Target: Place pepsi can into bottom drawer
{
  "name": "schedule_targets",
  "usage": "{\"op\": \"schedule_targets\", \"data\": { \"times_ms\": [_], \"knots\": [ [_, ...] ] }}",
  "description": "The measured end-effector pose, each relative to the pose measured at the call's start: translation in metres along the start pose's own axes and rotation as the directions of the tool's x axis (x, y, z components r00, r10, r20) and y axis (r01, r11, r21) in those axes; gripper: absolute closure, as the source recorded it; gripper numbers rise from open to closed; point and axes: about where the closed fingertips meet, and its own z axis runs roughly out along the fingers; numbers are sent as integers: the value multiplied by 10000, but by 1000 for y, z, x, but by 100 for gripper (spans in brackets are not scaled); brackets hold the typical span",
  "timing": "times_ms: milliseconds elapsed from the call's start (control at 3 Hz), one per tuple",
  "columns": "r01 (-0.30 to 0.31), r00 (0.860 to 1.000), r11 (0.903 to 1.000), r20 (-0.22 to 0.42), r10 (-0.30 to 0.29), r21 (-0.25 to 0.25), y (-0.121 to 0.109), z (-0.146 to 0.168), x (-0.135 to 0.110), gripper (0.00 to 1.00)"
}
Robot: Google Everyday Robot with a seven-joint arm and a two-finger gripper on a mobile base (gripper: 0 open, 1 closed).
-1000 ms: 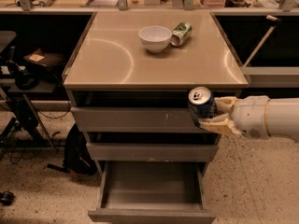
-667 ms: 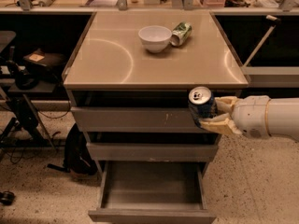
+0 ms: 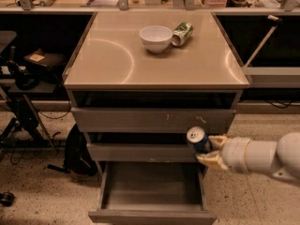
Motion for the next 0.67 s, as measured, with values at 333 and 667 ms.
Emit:
{"op": "schedule_targets", "data": {
  "times_ms": [333, 667],
  "knots": [
    [-1024, 9910, 9945, -890, 1001, -226, 29, 71, 106, 100],
    [-1966, 9655, 9805, -1749, 1931, -30, 51, 128, 193, 100]
  ]
}}
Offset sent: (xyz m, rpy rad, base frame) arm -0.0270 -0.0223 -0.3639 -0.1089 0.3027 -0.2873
